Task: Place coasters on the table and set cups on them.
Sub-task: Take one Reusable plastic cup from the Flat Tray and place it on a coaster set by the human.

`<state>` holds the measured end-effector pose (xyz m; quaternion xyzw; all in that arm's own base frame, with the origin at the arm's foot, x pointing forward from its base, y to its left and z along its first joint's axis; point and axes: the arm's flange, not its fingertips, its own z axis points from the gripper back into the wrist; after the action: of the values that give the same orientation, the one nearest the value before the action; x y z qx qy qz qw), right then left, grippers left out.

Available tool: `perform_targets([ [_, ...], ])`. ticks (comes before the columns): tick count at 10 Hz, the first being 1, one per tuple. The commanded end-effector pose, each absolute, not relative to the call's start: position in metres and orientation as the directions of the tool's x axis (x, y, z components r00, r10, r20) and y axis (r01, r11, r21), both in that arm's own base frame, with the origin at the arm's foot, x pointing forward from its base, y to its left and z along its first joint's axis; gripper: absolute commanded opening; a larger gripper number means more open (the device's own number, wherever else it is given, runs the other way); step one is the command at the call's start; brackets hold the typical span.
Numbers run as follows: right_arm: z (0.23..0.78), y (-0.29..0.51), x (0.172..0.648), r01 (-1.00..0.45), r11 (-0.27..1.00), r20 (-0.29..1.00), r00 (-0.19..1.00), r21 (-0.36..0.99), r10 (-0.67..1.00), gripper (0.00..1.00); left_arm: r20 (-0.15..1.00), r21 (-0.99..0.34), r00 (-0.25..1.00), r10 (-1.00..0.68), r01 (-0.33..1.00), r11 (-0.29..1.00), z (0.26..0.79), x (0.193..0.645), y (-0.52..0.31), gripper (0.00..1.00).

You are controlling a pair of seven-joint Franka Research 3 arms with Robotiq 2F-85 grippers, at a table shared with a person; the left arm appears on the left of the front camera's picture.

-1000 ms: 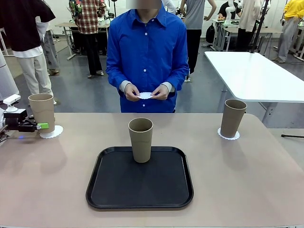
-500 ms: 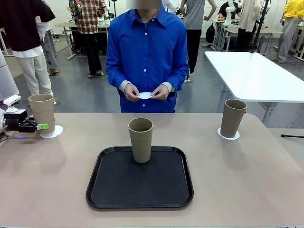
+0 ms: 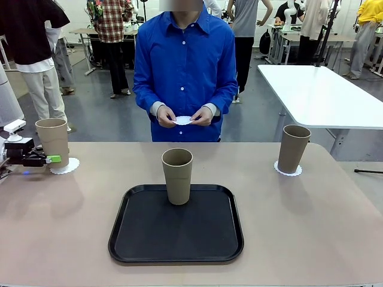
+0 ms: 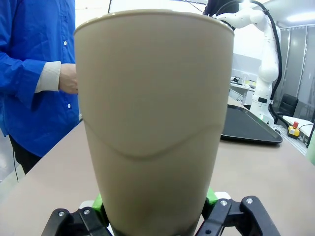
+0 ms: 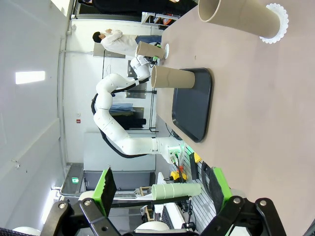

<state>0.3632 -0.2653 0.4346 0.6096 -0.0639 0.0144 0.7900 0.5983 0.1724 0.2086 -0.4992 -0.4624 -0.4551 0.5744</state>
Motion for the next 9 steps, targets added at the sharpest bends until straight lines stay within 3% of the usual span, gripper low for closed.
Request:
perform_targets([
  [1,0.435,-0.265,0.364,-0.09,0.26,0.108,0.992,0.962,-0.059,1.0,0.986,-0.145,0.15,-0.074,0.987,0.074,0.208,0.608,0.173,0.79],
  [9,0.435,-0.265,0.364,-0.09,0.26,0.108,0.992,0.962,-0.059,1.0,0.984,-0.155,0.159,-0.078,0.987,0.052,0.195,0.619,0.168,0.79],
])
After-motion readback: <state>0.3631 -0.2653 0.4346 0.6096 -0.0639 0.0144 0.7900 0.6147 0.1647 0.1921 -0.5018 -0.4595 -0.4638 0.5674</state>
